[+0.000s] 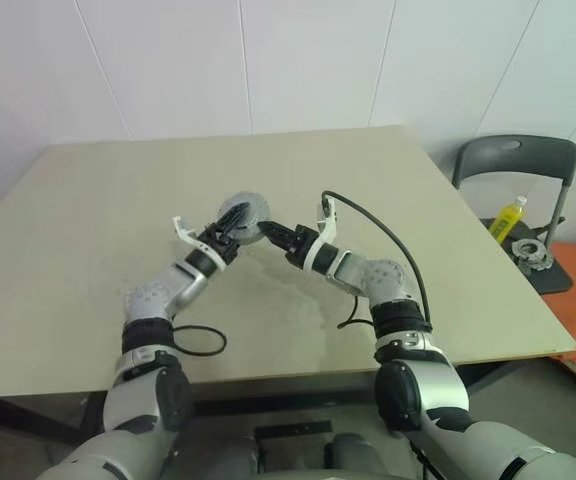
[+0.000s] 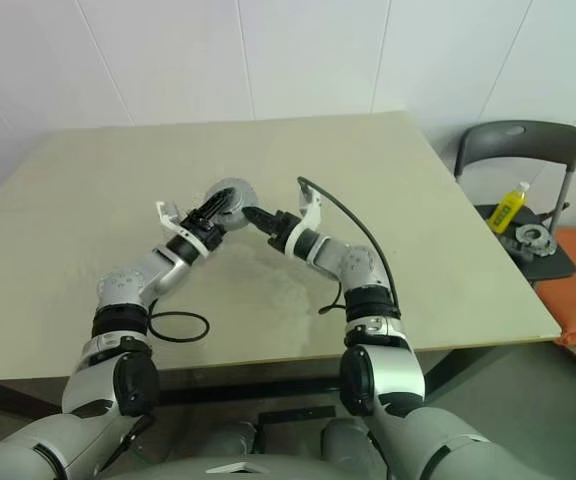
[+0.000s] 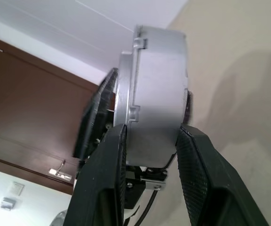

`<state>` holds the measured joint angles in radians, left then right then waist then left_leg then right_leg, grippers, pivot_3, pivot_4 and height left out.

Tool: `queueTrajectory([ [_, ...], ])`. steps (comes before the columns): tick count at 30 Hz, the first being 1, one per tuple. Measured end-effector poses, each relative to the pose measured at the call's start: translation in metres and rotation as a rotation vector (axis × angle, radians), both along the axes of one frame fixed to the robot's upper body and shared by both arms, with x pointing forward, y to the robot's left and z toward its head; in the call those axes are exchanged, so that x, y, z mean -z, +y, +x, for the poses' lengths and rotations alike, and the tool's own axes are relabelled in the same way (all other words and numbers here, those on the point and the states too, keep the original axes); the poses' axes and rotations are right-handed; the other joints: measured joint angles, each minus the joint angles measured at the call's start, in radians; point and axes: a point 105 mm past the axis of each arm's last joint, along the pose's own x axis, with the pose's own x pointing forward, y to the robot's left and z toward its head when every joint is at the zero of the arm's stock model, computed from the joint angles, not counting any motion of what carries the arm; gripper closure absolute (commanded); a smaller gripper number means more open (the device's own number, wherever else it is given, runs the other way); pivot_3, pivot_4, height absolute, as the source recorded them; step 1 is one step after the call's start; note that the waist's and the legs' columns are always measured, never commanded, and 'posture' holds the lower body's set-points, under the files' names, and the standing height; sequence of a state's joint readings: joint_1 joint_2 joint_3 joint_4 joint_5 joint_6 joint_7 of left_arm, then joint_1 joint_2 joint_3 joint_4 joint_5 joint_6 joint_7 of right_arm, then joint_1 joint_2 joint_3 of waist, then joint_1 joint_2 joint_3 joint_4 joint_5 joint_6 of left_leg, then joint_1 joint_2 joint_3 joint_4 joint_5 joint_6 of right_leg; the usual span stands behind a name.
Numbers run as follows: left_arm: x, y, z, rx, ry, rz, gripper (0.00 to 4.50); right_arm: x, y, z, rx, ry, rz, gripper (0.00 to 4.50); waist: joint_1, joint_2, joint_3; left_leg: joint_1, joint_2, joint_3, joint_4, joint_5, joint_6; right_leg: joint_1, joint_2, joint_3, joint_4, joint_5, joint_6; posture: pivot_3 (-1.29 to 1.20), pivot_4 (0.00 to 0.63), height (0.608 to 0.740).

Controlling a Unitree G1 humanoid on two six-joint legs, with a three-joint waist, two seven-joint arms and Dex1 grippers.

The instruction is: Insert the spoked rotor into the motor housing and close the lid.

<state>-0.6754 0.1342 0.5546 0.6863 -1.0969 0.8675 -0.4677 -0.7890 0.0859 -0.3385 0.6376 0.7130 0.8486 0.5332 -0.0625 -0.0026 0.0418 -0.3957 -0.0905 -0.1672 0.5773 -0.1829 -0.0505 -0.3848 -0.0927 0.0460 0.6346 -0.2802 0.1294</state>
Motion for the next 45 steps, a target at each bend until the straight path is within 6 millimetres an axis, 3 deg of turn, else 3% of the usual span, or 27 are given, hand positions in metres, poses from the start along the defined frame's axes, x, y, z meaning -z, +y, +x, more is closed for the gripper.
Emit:
queueTrajectory([
  [2,-0.004,0.002,-0.001,0.0,-0.03,-0.011,2.29,-0.002,0.001,-0.001,-0.004,-0.001,0.024,3.3,-0.005,0.0,0.0,0.0,0.0,0.0,0.0,0.0,0.0,0.0,0.0,0.0,0.0,0.0,0.0,0.0,0.0,0.74],
  [8,-0.003,0.002,-0.002,-0.002,-0.043,-0.01,2.31,-0.002,0.001,-0.001,-0.01,0.001,0.032,3.3,-0.008,0.0,0.0,0.0,0.0,-0.001,0.001,0.0,0.0,-0.001,0.0,0.001,0.003,0.0,0.0,0.0,0.0,0.74],
  [18,0.008,-0.004,-0.002,0.015,0.015,0.016,2.31,-0.005,0.0,-0.002,-0.004,-0.018,0.021,0.01,-0.007,0.0,0.0,0.0,0.0,-0.001,0.003,0.001,-0.001,-0.003,0.0,0.002,0.007,0.0,0.0,0.0,0.0,0.74],
  [23,0.01,-0.004,-0.002,0.006,0.032,-0.012,2.31,-0.005,-0.002,-0.002,-0.001,-0.022,0.015,0.01,-0.008,0.0,0.0,0.0,0.0,-0.001,0.003,0.002,-0.002,-0.004,0.0,0.002,0.011,0.0,0.0,0.0,0.0,0.74],
  [27,0.006,0.006,0.002,-0.077,0.024,-0.131,2.31,-0.012,0.0,-0.009,-0.044,-0.047,0.049,0.01,-0.008,-0.001,0.0,0.0,0.001,-0.001,0.003,0.002,-0.003,-0.005,0.0,0.002,0.012,0.0,0.0,0.0,0.0,0.74],
  [31,0.009,0.044,0.012,-0.292,0.037,-0.174,2.31,-0.041,0.0,-0.019,-0.104,-0.148,0.156,0.01,-0.009,-0.001,0.0,0.001,0.001,-0.001,0.003,0.002,-0.003,-0.005,0.001,0.003,0.012,0.0,0.0,0.0,0.0,0.74],
  [36,0.009,0.097,0.014,-0.588,0.01,-0.124,2.31,-0.044,-0.001,-0.019,-0.098,-0.16,0.164,0.01,-0.003,-0.003,0.001,0.0,0.001,0.0,0.003,0.002,-0.003,-0.005,0.001,0.002,0.012,0.0,0.0,0.0,0.0,0.74],
  [41,0.004,0.118,0.02,-0.741,-0.008,0.009,2.31,-0.045,-0.001,-0.02,-0.1,-0.167,0.161,0.01,0.009,-0.004,0.0,0.0,0.0,0.0,0.004,0.002,-0.003,-0.005,0.001,0.002,0.012,0.0,0.0,0.0,0.0,0.74],
  [45,0.013,0.137,0.023,-0.844,0.054,0.122,2.31,-0.044,0.0,-0.021,-0.108,-0.169,0.15,0.01,0.007,-0.004,0.0,0.0,0.001,0.0,0.004,0.002,-0.003,-0.005,0.001,0.002,0.012,0.0,0.0,0.0,0.0,0.74],
])
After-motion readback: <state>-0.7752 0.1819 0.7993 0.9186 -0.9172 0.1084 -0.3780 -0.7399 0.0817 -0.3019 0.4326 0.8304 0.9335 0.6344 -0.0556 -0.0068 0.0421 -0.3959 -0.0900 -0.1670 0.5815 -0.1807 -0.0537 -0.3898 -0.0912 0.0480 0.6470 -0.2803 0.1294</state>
